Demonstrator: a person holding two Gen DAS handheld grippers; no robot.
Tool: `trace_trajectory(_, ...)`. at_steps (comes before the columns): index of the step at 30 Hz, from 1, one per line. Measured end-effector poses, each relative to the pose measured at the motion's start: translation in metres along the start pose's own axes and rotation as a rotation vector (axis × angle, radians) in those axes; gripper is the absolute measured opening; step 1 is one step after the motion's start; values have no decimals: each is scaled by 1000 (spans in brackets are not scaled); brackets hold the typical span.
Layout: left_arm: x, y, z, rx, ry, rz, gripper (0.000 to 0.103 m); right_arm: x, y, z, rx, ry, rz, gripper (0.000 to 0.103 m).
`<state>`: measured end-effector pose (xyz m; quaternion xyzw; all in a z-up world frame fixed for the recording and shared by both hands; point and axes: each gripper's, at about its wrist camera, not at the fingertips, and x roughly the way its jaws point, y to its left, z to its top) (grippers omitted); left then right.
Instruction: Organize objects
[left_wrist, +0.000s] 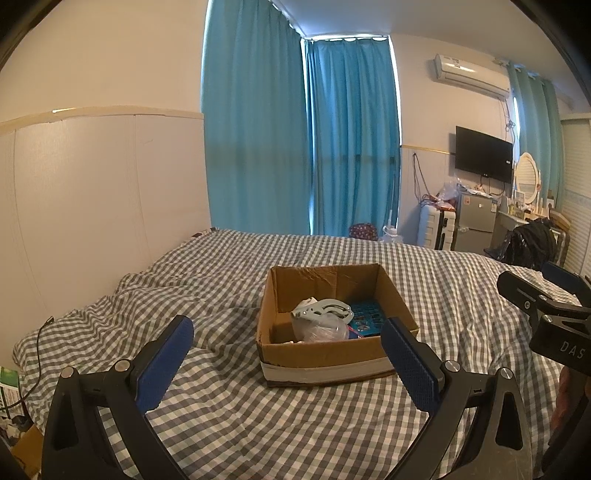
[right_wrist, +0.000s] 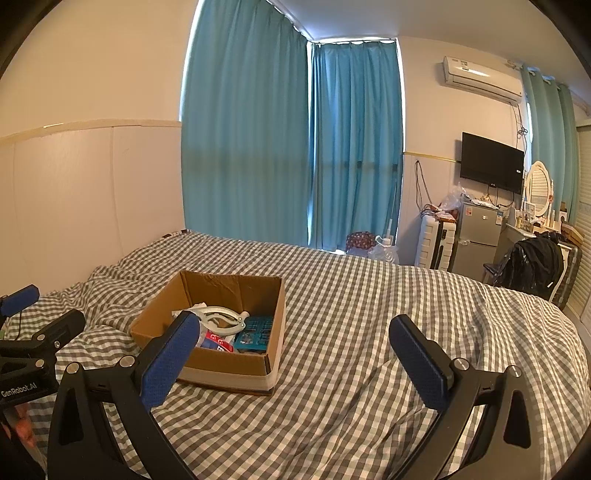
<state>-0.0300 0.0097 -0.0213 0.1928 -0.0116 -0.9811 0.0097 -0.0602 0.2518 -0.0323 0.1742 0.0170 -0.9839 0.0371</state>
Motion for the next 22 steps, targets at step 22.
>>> trace_trajectory(22,2,1,-2,7,7,-5,103,2,1,-4,-12,18,5,103)
